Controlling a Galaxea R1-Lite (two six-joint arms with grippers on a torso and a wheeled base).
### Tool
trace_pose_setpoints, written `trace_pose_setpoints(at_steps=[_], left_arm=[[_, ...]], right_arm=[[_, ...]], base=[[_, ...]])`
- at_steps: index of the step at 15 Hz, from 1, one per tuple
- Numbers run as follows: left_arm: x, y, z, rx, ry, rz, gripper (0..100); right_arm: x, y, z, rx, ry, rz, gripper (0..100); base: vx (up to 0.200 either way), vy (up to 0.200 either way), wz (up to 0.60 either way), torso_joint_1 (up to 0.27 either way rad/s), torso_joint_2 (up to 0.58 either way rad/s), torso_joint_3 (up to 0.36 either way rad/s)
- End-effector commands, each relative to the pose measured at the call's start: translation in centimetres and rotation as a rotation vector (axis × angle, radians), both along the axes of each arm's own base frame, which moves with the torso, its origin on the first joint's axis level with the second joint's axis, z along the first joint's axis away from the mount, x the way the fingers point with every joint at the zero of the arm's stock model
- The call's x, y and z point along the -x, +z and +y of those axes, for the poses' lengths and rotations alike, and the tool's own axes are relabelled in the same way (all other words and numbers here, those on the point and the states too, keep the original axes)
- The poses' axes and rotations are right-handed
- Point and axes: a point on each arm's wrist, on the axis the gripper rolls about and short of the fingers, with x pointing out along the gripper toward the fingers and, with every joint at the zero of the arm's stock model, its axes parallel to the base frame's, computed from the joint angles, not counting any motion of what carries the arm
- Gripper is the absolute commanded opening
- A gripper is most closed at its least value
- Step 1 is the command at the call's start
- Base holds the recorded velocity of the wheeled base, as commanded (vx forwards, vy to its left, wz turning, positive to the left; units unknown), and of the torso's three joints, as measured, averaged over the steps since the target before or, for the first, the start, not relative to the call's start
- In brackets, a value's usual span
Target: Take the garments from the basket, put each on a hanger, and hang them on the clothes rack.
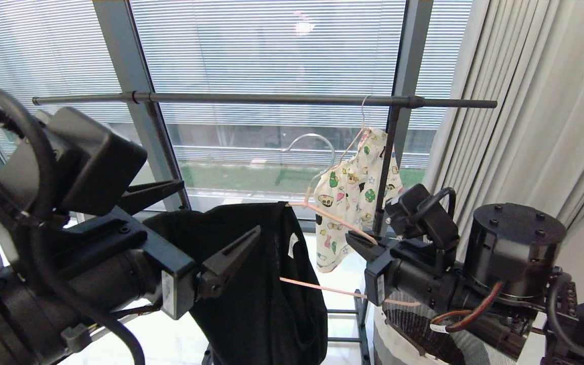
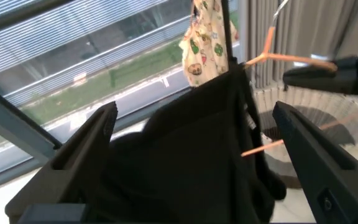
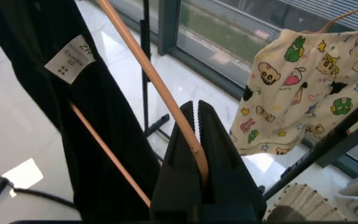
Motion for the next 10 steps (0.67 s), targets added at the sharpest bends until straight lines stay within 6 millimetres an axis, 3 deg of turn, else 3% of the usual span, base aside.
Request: trace_pose_setpoints(at_steps=[1, 5, 10], left_arm=[[0.9, -0.9, 1.3, 0.002, -0.063, 0.016, 100], [2.2, -3.5, 2.2, -0.032, -0.282, 0.083, 100], [2.2, -6.1, 1.7, -0.1, -0.398, 0.184, 100]], right_arm=[[1.1, -0.2, -2.2, 0.036, 0.036, -0.015, 0], [3.0, -1.5, -4.7, 0.101, 0.092, -0.088, 0], [4.4, -2.5, -5.7, 0.157, 0.161, -0.159, 0]], base=[[0.0, 0.0, 0.0, 0.0, 0.0, 0.0], [0.0, 0.0, 0.0, 0.0, 0.0, 0.0], [0.0, 0.0, 0.0, 0.0, 0.0, 0.0]])
